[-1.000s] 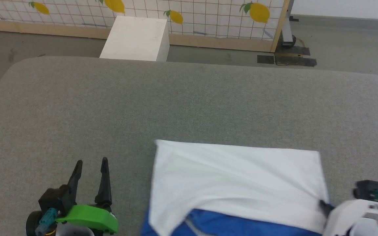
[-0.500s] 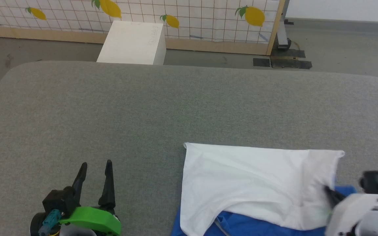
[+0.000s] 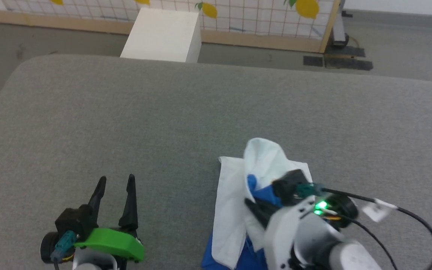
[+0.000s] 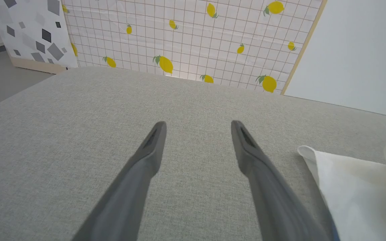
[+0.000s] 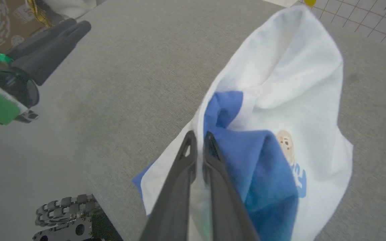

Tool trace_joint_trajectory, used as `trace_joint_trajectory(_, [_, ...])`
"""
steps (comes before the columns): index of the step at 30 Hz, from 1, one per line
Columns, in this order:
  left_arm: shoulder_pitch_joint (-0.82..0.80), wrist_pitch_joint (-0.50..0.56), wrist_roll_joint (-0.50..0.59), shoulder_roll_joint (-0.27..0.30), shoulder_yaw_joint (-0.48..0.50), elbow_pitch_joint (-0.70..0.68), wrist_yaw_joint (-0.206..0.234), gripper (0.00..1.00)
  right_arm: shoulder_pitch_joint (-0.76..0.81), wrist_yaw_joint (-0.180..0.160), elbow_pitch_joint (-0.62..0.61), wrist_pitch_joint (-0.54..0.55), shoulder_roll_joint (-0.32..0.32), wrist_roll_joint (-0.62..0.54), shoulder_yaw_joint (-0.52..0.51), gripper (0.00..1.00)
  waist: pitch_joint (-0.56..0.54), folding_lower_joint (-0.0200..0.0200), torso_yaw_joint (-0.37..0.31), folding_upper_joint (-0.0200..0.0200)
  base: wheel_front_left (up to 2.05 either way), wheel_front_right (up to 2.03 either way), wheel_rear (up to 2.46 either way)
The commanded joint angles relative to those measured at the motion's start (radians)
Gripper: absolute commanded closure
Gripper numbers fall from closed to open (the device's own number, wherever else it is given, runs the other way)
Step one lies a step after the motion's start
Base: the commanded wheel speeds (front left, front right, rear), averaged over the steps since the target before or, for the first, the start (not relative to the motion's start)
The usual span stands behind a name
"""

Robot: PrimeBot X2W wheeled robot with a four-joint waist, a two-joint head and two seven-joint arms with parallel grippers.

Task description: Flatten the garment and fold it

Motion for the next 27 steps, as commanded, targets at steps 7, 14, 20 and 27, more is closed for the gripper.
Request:
trace_joint_trajectory(7, [-0.051,-0.005,0.002,-0.017,-0.014,0.011,-0.008,0.00,-0.150,-0.001,0.254,-0.025,-0.001,0.077,0.080,1.00,0.069,0.0000,0.071,0.0000,0.00,0.00,0.00])
trace_joint_trajectory(14, [-0.051,-0.005,0.003,-0.023,-0.002,0.020,-0.009,0.00,-0.201,-0.001,0.345,-0.100,-0.001,0.196,0.101,0.00,0.067,0.0000,0.073,0.0000,0.00,0.00,0.00])
trace_joint_trajectory(20, [-0.036,-0.005,0.011,-0.025,0.013,0.017,-0.011,0.00,-0.171,-0.001,0.234,-0.355,-0.001,0.364,0.034,0.00,0.033,0.0000,0.042,0.0000,0.00,0.00,0.00])
trace_joint_trajectory(27, [-0.016,-0.005,0.018,-0.023,0.030,0.006,-0.012,0.00,-0.027,-0.001,0.142,-0.625,-0.001,0.372,-0.168,0.00,0.001,0.0000,-0.006,0.0000,0.00,0.00,0.00])
